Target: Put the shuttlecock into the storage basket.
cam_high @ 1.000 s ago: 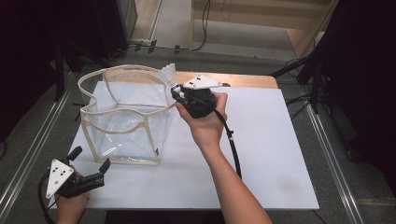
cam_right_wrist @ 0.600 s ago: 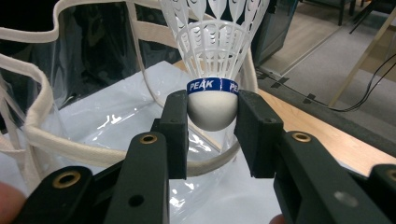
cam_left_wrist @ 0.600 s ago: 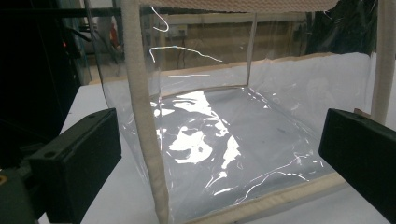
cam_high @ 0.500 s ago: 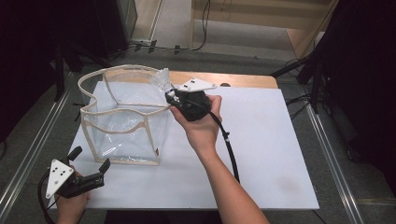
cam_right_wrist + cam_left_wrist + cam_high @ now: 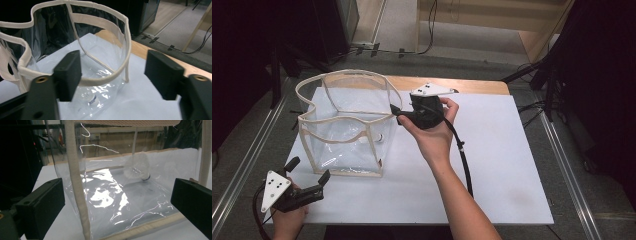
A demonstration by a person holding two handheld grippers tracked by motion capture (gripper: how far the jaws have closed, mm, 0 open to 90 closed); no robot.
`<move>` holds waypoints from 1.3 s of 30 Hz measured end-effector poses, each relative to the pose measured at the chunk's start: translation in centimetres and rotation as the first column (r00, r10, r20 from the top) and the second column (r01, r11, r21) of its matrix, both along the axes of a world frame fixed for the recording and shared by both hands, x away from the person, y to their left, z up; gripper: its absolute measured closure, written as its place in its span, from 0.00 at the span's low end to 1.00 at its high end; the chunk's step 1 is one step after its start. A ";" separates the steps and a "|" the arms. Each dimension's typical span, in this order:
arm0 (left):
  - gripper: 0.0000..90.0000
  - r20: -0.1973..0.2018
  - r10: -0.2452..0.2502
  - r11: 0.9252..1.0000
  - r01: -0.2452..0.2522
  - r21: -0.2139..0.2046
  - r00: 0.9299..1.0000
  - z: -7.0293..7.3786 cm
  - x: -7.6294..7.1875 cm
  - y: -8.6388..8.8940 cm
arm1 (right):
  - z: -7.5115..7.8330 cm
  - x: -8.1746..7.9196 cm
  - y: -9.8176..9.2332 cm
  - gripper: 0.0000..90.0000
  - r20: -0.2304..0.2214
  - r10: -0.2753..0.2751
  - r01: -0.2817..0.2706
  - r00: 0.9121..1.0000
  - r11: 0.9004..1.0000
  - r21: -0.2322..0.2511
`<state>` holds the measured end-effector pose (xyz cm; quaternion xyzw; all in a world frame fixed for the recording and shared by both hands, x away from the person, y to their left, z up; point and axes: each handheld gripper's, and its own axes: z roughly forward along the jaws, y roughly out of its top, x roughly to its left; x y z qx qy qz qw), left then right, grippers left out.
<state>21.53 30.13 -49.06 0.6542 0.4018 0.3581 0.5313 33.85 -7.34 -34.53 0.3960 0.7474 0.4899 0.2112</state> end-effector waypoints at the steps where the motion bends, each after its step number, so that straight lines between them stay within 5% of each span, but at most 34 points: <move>1: 0.00 0.000 0.000 1.000 0.000 -0.001 1.000 0.0 0.0 0.0 | 0.0 0.0 -0.1 0.23 0.003 -0.004 0.004 1.000 1.000 -0.002; 7: 0.00 -0.001 -0.001 1.000 0.001 -0.002 1.000 0.0 0.0 0.1 | -0.4 -0.4 -1.0 0.00 0.011 0.039 -0.039 0.999 0.999 -0.008; 39: 0.00 -0.002 0.000 1.000 0.000 0.001 1.000 0.0 0.0 0.0 | -3.7 -2.6 -5.5 0.00 0.041 0.032 -0.032 0.999 0.999 -0.005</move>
